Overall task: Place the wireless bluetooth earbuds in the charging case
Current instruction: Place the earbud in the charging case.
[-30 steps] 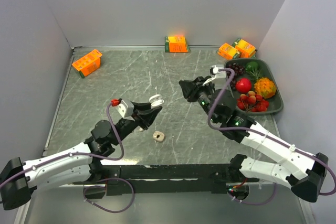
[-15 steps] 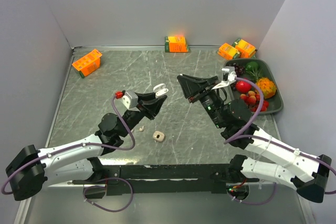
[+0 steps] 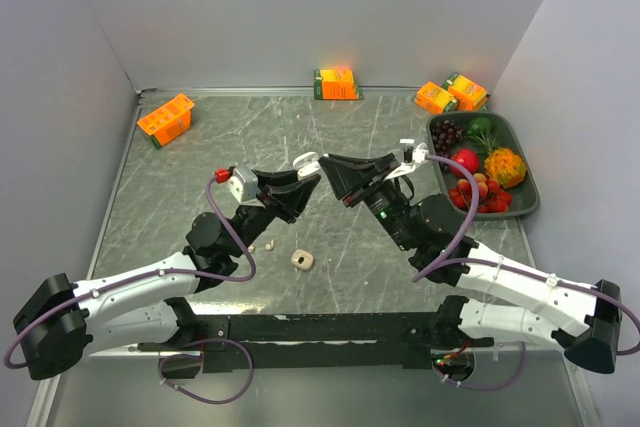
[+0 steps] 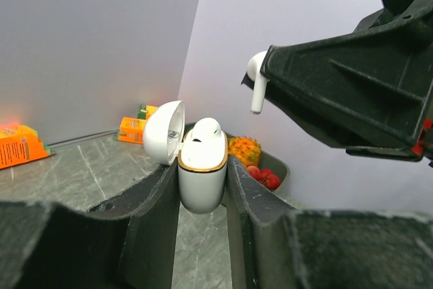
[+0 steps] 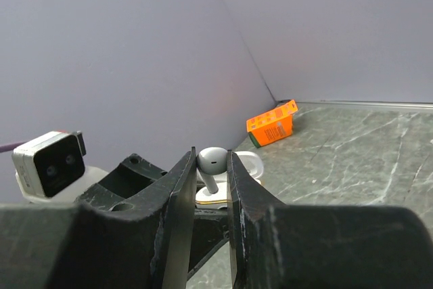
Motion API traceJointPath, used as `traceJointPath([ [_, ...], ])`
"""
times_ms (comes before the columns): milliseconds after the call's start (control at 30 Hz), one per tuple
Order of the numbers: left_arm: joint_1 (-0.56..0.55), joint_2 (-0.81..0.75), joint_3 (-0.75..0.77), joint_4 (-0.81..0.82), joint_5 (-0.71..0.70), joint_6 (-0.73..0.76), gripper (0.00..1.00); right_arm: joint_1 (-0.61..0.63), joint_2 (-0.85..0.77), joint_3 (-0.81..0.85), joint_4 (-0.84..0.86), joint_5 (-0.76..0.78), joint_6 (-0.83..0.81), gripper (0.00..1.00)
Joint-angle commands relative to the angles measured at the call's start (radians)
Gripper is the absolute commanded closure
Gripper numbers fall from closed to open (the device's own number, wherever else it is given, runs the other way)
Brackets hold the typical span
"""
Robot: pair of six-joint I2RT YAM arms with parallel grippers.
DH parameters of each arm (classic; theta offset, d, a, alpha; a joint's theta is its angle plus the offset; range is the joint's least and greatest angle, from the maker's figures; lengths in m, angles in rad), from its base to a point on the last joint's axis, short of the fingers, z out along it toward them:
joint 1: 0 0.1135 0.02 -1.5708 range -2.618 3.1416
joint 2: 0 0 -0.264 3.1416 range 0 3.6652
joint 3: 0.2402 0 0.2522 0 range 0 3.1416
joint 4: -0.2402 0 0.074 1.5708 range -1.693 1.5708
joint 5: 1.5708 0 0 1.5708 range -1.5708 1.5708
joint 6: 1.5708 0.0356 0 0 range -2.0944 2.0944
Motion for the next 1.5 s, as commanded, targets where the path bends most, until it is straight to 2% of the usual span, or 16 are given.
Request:
traceJointPath([
  [0,0.006,0.000,0.031,0.048,0.010,-0.029,0.99,0.030,0.020,0.022,0.063,-0.002,-0.016,1.00],
  [233,0.004,0.009,0.052,-0.001,0.005,-0.045,0.99,0.045,0.046,0.025,0.064,0.007,-0.022,1.00],
  [1467,0.004,0.004,0.042,0.005,0.030,-0.051,0.99,0.065,0.112,0.048,0.004,0.049,-0.065,1.00],
])
